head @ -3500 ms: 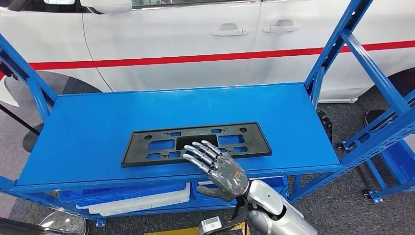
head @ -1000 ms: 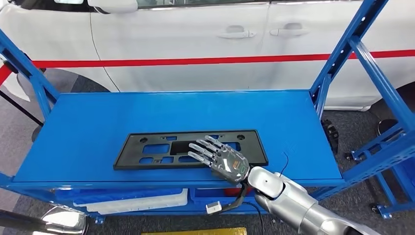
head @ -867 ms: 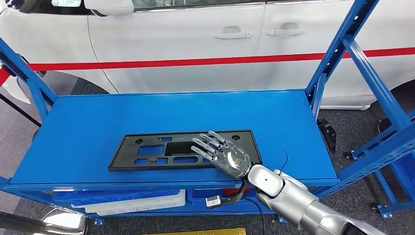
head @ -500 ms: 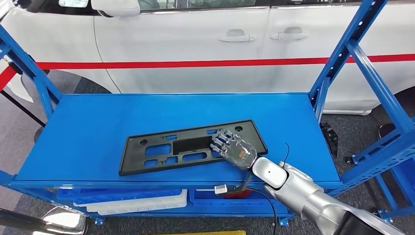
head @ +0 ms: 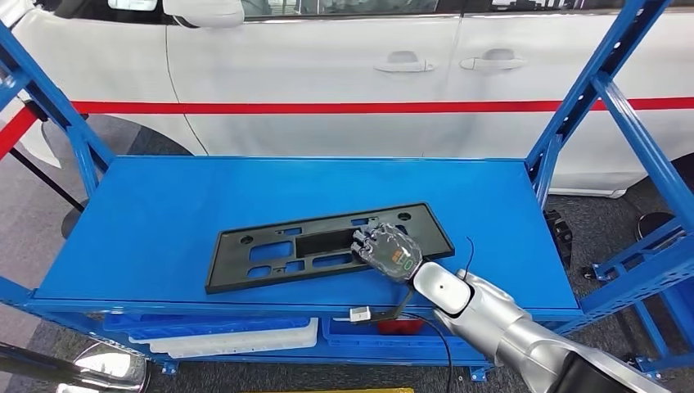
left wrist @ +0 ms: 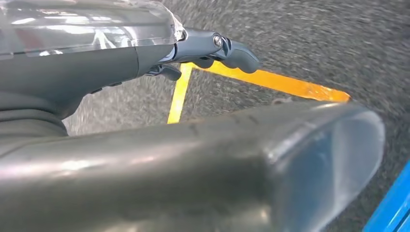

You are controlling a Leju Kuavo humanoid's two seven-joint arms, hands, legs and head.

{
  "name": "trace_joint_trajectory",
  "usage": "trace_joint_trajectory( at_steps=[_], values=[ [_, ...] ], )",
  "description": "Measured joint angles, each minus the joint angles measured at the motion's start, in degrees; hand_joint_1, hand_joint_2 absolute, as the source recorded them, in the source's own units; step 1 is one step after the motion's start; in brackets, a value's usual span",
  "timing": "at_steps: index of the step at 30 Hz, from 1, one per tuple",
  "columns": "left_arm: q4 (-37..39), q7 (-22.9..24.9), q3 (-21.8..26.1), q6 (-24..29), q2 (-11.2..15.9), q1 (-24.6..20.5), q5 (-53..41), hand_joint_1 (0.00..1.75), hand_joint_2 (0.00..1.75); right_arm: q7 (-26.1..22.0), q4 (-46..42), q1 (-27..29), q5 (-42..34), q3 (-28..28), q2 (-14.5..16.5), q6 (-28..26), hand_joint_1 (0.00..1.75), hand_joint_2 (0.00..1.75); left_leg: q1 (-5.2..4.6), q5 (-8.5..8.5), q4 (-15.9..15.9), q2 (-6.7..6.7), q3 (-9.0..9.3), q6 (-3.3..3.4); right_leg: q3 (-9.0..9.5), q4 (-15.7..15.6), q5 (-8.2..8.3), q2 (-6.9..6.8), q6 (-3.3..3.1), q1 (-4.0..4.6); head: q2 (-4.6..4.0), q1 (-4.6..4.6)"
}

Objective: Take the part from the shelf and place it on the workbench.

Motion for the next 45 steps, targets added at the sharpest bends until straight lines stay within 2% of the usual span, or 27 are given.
trace_joint_trajectory(
  at_steps=[1, 4, 5, 7, 8, 9, 10, 11, 12, 14, 15, 19, 21, 23, 24, 25, 26, 28, 29, 31, 35, 37, 39, 40, 41, 42, 45],
  values=[
    [0.00, -0.64, -0.08, -0.07, 0.00, 0.02, -0.04, 0.00, 1.75, -0.04, -0.03, -0.02, -0.18, -0.15, 0.44, 0.12, 1.75, 1.75, -0.08, -0.02, 0.04, 0.08, -0.15, -0.30, 0.07, -0.27, -0.16, 0.00, -0.20, 0.15, 0.00, 0.00],
    [-0.01, -2.90, -0.28, -0.41, 0.07, 0.00, -0.05, 0.00, 1.75, -0.78, -0.49, 0.06, -1.35, -0.87, 1.18, 0.24, 1.75, 1.75, 0.11, -1.08, 1.31, 0.29, -0.56, -1.23, 0.05, -0.64, 0.15, -0.02, -1.08, -0.08, 0.00, -0.01],
    [-0.01, -3.40, -0.31, -0.41, 0.10, -0.04, 0.02, 0.00, 1.75, -1.23, -0.80, 0.13, -2.00, -1.16, 1.23, 0.22, 1.75, 1.75, 0.20, -2.52, 3.39, 0.38, -1.46, -1.61, 0.08, -0.79, 0.24, -0.17, -1.34, -0.19, 0.00, -0.01],
    [0.00, -3.80, -0.33, -0.21, 0.13, -0.01, 0.29, 0.00, 1.75, -2.49, -1.54, 0.50, -3.91, -1.76, 1.16, 0.20, 1.75, 1.75, 0.36, -6.52, 10.64, 0.59, -4.76, -2.28, 0.02, -0.80, 0.25, -0.45, -1.59, -0.18, 0.00, -0.01],
    [0.00, -3.89, -0.33, -0.12, 0.15, 0.07, 0.45, 0.00, 1.75, -3.48, -2.06, 0.83, -5.65, -2.15, 1.02, 0.21, 1.75, 1.75, 0.42, -7.90, 14.13, 0.64, -6.41, -2.51, 0.00, -0.79, 0.25, -0.53, -1.62, -0.15, 0.00, -0.01],
    [0.00, -4.12, -0.33, -0.11, 0.17, 0.17, 0.59, 0.00, 1.75, -5.07, -2.91, 1.30, -8.58, -2.72, 0.72, 0.32, 1.75, 1.75, 0.45, -8.22, 16.03, 0.69, -7.34, -2.63, -0.01, -0.77, 0.24, -0.56, -1.61, -0.14, 0.00, -0.01],
    [0.00, -4.45, -0.33, -0.18, 0.19, 0.24, 0.69, 0.00, 1.75, -7.01, -4.07, 1.83, -12.12, -3.45, 0.25, 0.53, 1.75, 1.75, 0.47, -7.34, 15.62, 0.71, -7.18, -2.66, 0.01, -0.74, 0.22, -0.55, -1.58, -0.16, 0.00, -0.01],
    [0.00, -4.85, -0.33, -0.28, 0.20, 0.27, 0.73, 0.00, 1.75, -9.02, -5.54, 2.37, -15.84, -4.32, -0.32, 0.84, 1.75, 1.75, 0.50, -5.54, 13.00, 0.72, -5.98, -2.62, 0.07, -0.72, 0.18, -0.53, -1.53, -0.18, 0.00, -0.01],
    [0.00, -5.20, -0.33, -0.33, 0.21, 0.25, 0.74, 0.00, 1.75, -10.94, -7.20, 2.82, -19.43, -5.26, -0.97, 1.29, 1.75, 1.75, 0.53, -3.33, 8.92, 0.63, -4.05, -2.51, 0.16, -0.71, 0.12, -0.50, -1.42, -0.20, 0.00, -0.01],
    [0.00, -5.18, -0.34, 0.09, 0.22, 0.15, 0.71, 0.00, 1.75, -14.44, -10.49, 3.70, -26.28, -7.11, -2.30, 2.45, 1.75, 1.75, 0.41, -0.59, 2.18, 0.20, -1.03, -1.88, 0.27, -0.59, -0.03, -0.31, -0.96, -0.03, 0.00, -0.01],
    [0.00, -4.88, -0.34, 0.48, 0.22, 0.14, 0.68, 0.00, 1.75, -16.92, -12.42, 4.42, -30.97, -8.17, -3.04, 3.45, 1.75, 1.75, 0.31, -0.17, 0.68, 0.02, -0.44, -1.44, 0.30, -0.57, -0.06, -0.24, -0.66, 0.06, 0.00, -0.01],
    [0.00, -3.65, -0.33, 1.69, 0.26, 0.32, 0.67, 0.00, 1.75, -26.64, -21.59, 8.56, -48.82, -12.64, -5.39, 8.37, 1.75, 1.75, 0.47, 0.24, -0.24, 0.08, -0.18, 0.39, 0.01, -0.14, -0.67, 0.09, 0.54, 0.13, 0.00, -0.01],
    [0.00, -3.50, -0.33, 1.83, 0.28, 0.19, 0.68, 0.00, 1.75, -27.66, -24.73, 9.96, -51.59, -14.56, -5.06, 9.54, 1.75, 1.75, 0.62, 0.56, -0.75, 0.30, 0.05, 1.01, -2.18, 4.59, -3.53, 0.76, 0.72, 0.06, 0.00, 0.01],
    [0.00, -3.48, -0.33, 1.90, 0.33, 0.05, 0.71, 0.00, 1.75, -28.60, -26.49, 11.35, -54.12, -16.12, -4.18, 11.00, 1.75, 1.75, 0.49, 0.54, -0.77, 0.49, -0.02, 1.31, -5.95, 12.57, -6.94, 1.15, 0.80, 0.03, 0.00, 0.01],
    [0.00, -3.48, -0.33, 1.84, 0.35, 0.05, 0.78, 0.00, 1.75, -29.77, -27.36, 12.26, -56.89, -16.80, -3.87, 12.58, 1.75, 1.75, 0.44, 0.48, -0.71, 0.52, -0.01, 1.38, -7.27, 15.22, -7.48, 1.18, 0.82, 0.02, -0.01, 0.01],
    [0.00, -3.51, -0.32, 1.72, 0.37, 0.08, 0.92, 0.00, 1.75, -31.29, -28.47, 13.21, -60.62, -17.49, -3.67, 14.70, 1.75, 1.75, 0.40, 0.37, -0.62, 0.50, 0.03, 1.41, -7.68, 15.83, -6.92, 1.18, 0.81, 0.02, -0.01, 0.01],
    [0.00, -3.57, -0.32, 1.56, 0.38, 0.14, 1.08, 0.00, 1.75, -32.91, -29.93, 14.07, -65.08, -18.28, -3.58, 17.35, 1.75, 1.75, 0.38, 0.23, -0.47, 0.48, 0.10, 1.37, -7.00, 14.11, -5.32, 1.15, 0.73, 0.03, -0.01, 0.01],
    [0.00, -3.76, -0.30, 1.29, 0.39, 0.23, 1.40, 0.00, 1.75, -34.83, -32.79, 15.18, -72.21, -19.75, -3.50, 21.96, 1.75, 1.75, 0.36, -0.16, -0.11, 0.46, 0.29, 1.16, -4.08, 7.39, -1.29, 0.94, 0.42, 0.06, 0.00, 0.01],
    [0.00, -3.86, -0.28, 1.22, 0.39, 0.25, 1.51, 0.00, 1.75, -35.16, -34.14, 15.46, -74.81, -20.48, -3.46, 24.08, 1.75, 1.75, 0.25, -0.38, 0.10, 0.49, 0.32, 0.97, -2.66, 4.30, -0.09, 0.66, 0.25, 0.21, 0.00, 0.01],
    [0.00, -4.25, -0.26, 0.99, 0.43, 0.24, 1.68, 0.00, 1.75, -35.17, -37.16, 16.09, -79.35, -21.75, -3.37, 29.77, 1.75, 1.75, 0.01, -0.78, 0.59, 0.67, 0.10, 0.51, -1.31, 0.89, 0.37, 0.34, -0.09, 0.45, 0.00, 0.00],
    [-0.01, -5.76, -0.21, -0.19, 0.65, 0.36, 1.80, 0.00, 1.75, -33.48, -45.27, 19.32, -88.99, -23.23, -3.80, 45.59, 1.75, 1.75, -0.05, -1.69, 1.31, 1.25, -0.28, -0.71, -1.18, -0.05, 0.11, 0.79, -1.01, 0.42, -0.01, -0.01],
    [-0.01, -6.37, -0.21, -0.63, 0.76, 0.33, 1.81, 0.00, 1.75, -32.62, -48.96, 20.62, -91.42, -23.34, -4.18, 49.77, 1.75, 1.75, 0.13, -4.44, 5.55, 1.28, -2.06, -1.51, -1.05, -0.25, 0.17, 0.84, -1.55, 0.18, -0.01, -0.01],
    [0.00, -6.61, -0.21, -0.80, 0.77, 0.31, 1.82, 0.00, 1.75, -32.22, -51.35, 21.42, -92.20, -23.44, -4.25, 50.88, 1.75, 1.75, 0.32, -8.00, 13.13, 1.28, -5.53, -2.08, -0.99, -0.24, 0.09, 0.99, -1.80, 0.21, 0.00, -0.01],
    [0.00, -6.65, -0.21, -0.81, 0.78, 0.34, 1.83, 0.00, 1.75, -32.08, -52.04, 21.75, -92.33, -23.50, -4.25, 51.05, 1.75, 1.75, 0.37, -8.83, 16.01, 1.28, -6.94, -2.22, -0.94, -0.24, 0.06, 1.10, -1.84, 0.24, 0.00, -0.01],
    [0.00, -6.67, -0.20, -0.82, 0.79, 0.37, 1.84, 0.00, 1.75, -32.00, -52.56, 22.05, -92.39, -23.57, -4.25, 51.17, 1.75, 1.75, 0.38, -8.57, 17.01, 1.28, -7.51, -2.24, -0.87, -0.23, 0.03, 1.23, -1.85, 0.25, 0.00, -0.01],
    [0.00, -6.68, -0.20, -0.83, 0.80, 0.40, 1.85, 0.00, 1.75, -31.97, -53.00, 22.28, -92.41, -23.66, -4.25, 51.23, 1.75, 1.75, 0.38, -7.21, 15.69, 1.27, -6.99, -2.16, -0.75, -0.23, -0.01, 1.38, -1.83, 0.25, 0.00, -0.01],
    [-0.01, -5.83, -0.20, -0.62, 0.95, 0.32, 1.67, 0.00, 1.75, -32.14, -54.52, 22.15, -93.45, -23.83, -4.27, 52.05, 1.75, 1.75, 0.23, -1.62, 4.47, 0.76, -1.82, -1.23, -0.43, -0.15, -0.01, 1.85, -1.58, 0.33, 0.00, -0.01]
  ],
)
